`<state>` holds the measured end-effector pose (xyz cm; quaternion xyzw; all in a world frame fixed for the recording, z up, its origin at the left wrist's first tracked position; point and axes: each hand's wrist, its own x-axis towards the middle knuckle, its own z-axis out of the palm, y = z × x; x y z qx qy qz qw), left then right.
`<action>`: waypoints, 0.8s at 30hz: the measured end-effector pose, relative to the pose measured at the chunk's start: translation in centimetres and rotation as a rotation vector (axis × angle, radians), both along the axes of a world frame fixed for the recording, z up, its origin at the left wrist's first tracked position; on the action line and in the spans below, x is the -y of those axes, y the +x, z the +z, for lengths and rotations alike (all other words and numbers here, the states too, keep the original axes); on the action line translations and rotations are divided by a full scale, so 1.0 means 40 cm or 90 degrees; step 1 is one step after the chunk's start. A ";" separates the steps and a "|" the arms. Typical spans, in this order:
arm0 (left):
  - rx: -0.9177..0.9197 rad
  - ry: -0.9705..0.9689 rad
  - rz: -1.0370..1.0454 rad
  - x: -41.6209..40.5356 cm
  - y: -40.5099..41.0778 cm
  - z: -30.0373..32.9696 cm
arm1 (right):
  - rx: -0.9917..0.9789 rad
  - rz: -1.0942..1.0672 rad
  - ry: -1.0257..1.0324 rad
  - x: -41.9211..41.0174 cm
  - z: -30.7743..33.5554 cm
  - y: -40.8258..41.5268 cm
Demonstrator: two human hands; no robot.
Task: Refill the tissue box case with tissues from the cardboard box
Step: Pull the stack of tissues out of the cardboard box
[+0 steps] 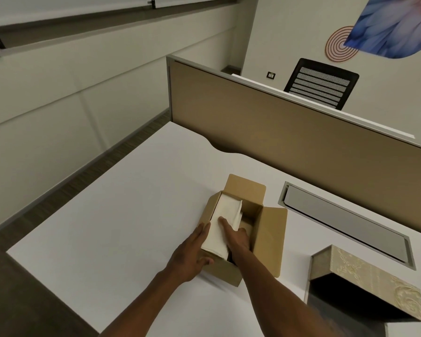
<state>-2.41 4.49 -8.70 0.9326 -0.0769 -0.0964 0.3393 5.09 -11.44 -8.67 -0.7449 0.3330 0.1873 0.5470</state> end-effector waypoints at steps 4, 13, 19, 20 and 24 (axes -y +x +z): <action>0.002 -0.002 0.002 0.001 -0.001 0.004 | 0.012 -0.015 0.020 -0.001 -0.013 0.007; -0.006 0.001 -0.001 0.005 -0.003 0.010 | 0.030 -0.132 0.200 0.024 -0.052 0.017; -0.053 0.003 0.046 0.019 -0.001 0.011 | -0.031 -0.050 0.288 0.027 0.040 -0.007; -0.057 0.000 0.048 0.019 -0.002 0.008 | -0.033 -0.040 0.302 0.029 0.050 -0.007; -0.056 -0.014 0.044 0.012 -0.006 0.004 | -0.022 -0.054 0.343 0.029 0.082 -0.007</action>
